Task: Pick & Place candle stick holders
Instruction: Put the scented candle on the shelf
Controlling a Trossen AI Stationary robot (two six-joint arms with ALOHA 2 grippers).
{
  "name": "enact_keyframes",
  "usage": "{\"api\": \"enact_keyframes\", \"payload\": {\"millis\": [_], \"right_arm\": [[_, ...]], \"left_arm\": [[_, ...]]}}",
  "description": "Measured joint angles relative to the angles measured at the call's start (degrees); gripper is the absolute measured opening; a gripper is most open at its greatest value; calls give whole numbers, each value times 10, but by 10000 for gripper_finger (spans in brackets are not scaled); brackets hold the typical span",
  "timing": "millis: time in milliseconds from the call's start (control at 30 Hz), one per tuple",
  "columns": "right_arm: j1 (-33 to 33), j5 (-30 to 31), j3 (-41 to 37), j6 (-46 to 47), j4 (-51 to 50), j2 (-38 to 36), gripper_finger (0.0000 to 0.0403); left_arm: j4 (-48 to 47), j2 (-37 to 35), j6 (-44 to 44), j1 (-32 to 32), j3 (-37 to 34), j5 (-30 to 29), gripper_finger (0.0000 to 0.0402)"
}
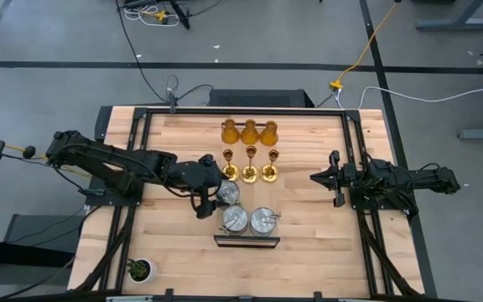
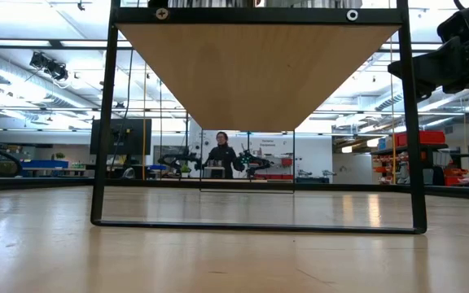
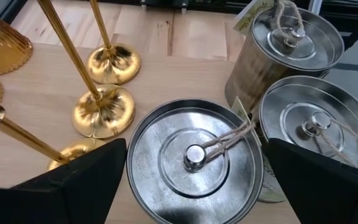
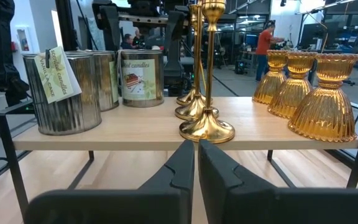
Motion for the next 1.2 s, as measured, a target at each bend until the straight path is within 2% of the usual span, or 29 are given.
{"api": "enact_keyframes", "payload": {"millis": [200,500,767,967,1200], "right_arm": [[0,0,0,0,0,0,27],[0,0,0,0,0,0,27],[0,0,0,0,0,0,27],[0,0,0,0,0,0,27],[0,0,0,0,0,0,27]], "left_arm": [[2,-1,6,0,3,0,397],[-12,-1,27,0,46,-2,397],[-98,-1,18,0,84,-24,392],[-194,-1,-10,0,125,-48,358],[-253,-1,-32,4,124,-25,299]]}}
